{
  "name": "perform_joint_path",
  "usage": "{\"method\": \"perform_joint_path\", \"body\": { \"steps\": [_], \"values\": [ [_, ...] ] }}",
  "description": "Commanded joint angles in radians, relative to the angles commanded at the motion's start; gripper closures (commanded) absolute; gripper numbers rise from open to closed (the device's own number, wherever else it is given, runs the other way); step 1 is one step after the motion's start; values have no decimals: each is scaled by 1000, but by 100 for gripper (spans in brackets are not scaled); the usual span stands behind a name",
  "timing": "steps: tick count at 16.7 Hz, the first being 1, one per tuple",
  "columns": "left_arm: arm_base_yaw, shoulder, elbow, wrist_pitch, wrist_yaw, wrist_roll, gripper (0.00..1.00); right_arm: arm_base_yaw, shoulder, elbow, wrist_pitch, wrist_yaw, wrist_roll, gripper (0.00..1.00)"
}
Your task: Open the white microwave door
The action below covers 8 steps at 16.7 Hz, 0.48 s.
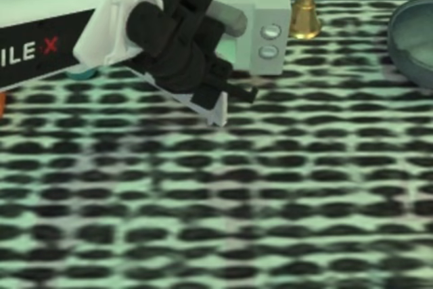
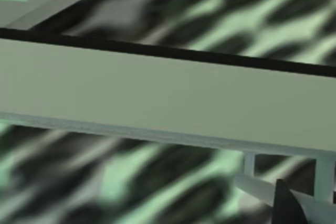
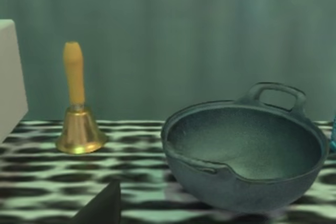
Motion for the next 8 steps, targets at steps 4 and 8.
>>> {"method": "perform_joint_path", "body": {
  "steps": [4, 8],
  "values": [
    [-7, 0, 0, 0, 8, -6, 100, 0, 0, 0, 0, 0, 0, 0],
    [12, -25, -31, 6, 32, 45, 100, 0, 0, 0, 0, 0, 0, 0]
  ]
}}
